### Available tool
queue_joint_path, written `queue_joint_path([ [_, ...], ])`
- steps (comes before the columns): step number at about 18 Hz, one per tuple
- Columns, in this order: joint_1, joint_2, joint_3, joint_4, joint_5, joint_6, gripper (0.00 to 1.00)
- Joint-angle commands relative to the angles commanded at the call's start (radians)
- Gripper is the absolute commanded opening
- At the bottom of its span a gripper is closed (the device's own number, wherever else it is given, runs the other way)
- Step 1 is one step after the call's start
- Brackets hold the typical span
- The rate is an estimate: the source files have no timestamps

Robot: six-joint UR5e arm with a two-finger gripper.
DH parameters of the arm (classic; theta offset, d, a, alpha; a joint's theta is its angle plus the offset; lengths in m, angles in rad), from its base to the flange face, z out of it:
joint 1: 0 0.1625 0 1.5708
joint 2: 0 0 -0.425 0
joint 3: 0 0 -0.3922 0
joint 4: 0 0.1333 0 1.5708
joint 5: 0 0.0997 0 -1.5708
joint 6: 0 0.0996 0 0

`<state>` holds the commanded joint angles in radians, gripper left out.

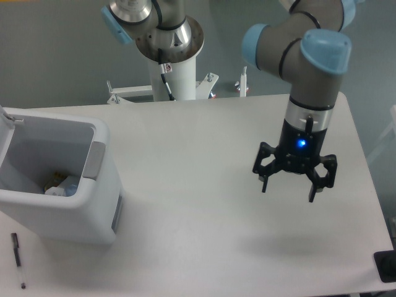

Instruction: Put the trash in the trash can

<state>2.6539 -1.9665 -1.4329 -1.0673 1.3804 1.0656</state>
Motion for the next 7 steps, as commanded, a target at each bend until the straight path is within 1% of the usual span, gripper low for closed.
queue_joint_path([
  [2,-0.014,-0.003,0.017,-0.057,0.058,0.098,1.0],
  [3,-0.018,-0.003,0.019,-0.071,0.077,0.14,1.0],
  [4,-0.018,-0.003,0.016,-0.072,0.08,0.161,1.0],
  [7,-0.02,-0.002,0.006,-0.063,0.082,0.165,1.0],
])
